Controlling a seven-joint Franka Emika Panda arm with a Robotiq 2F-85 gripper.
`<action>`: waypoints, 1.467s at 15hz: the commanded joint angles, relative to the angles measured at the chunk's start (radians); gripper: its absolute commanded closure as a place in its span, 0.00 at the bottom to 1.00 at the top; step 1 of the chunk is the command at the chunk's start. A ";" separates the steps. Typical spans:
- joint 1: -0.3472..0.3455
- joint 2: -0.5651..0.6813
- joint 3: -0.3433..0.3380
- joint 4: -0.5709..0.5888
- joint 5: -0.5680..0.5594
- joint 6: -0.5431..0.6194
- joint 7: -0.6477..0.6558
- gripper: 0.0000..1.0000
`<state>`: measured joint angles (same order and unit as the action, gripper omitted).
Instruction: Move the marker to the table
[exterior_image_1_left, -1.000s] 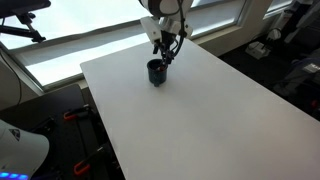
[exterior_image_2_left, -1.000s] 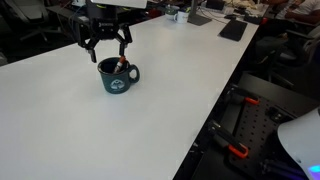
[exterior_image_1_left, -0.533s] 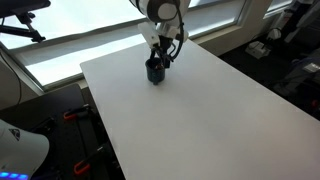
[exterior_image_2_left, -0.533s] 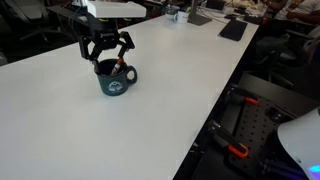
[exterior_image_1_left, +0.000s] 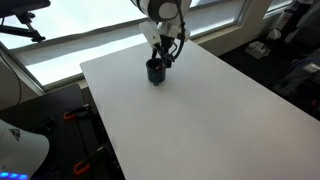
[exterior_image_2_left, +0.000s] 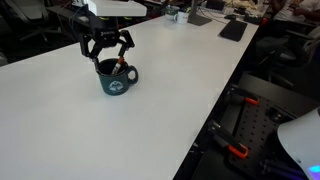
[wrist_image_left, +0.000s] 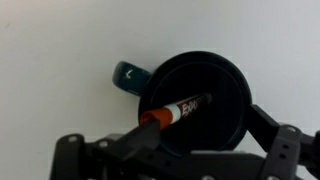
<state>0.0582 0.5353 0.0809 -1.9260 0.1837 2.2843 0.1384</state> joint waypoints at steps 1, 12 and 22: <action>-0.007 -0.104 -0.005 -0.090 0.022 0.072 -0.006 0.00; -0.067 -0.176 0.004 -0.155 0.130 0.098 -0.039 0.00; -0.103 -0.101 0.005 -0.144 0.184 0.084 -0.105 0.00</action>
<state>-0.0366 0.4289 0.0807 -2.0687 0.3420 2.3816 0.0610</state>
